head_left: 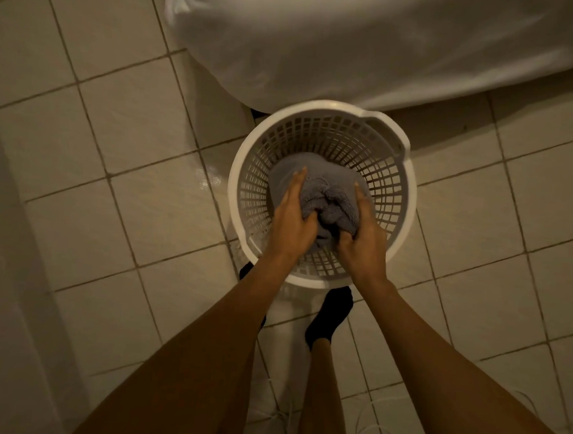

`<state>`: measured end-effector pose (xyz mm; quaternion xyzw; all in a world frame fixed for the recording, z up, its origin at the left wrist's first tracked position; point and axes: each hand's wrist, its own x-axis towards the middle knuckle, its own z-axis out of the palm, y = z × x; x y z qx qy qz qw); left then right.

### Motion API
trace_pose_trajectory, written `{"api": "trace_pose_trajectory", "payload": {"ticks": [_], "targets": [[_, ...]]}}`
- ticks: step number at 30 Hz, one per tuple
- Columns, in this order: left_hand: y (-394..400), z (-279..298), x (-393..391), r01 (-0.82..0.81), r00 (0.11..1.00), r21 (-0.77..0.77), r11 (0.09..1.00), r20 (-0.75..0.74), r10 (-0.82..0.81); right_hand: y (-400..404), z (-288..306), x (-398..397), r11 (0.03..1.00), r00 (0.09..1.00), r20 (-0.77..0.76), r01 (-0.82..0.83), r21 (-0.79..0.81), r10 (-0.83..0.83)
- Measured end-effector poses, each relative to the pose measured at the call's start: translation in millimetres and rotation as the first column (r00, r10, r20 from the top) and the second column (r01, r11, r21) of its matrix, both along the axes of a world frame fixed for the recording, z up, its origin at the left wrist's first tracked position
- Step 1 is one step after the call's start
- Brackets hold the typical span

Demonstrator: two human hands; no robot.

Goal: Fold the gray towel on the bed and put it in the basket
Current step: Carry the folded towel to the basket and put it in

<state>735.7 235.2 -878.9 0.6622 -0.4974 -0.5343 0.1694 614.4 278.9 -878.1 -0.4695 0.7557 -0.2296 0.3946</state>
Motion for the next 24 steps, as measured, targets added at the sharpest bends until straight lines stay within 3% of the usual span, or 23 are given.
{"api": "trace_pose_trajectory", "payload": {"ticks": [6, 13, 17, 24], "targets": [[18.9, -22.1, -16.9, -0.185, 0.983, 0.054, 0.981, -0.003, 0.185, -5.8, -20.4, -17.1, 0.994, 0.994, -0.025, -0.108, 0.029, 0.108], [4.0, -18.0, -19.4, -0.235, 0.97, -0.051, 0.971, -0.079, 0.23, -15.9, -12.3, -12.8, 0.993, 0.996, -0.031, -0.082, -0.087, 0.08], [5.5, -38.0, -2.8, -0.153, 0.987, -0.121, 0.981, -0.059, 0.146, -13.3, -31.7, 0.6, 0.993, 0.997, -0.003, -0.075, -0.093, 0.075], [13.3, -85.7, 15.3, 0.147, 0.985, 0.086, 0.985, 0.074, -0.153, 16.3, -84.5, -1.4, 0.958, 0.983, 0.058, -0.184, 0.221, 0.175]]}}
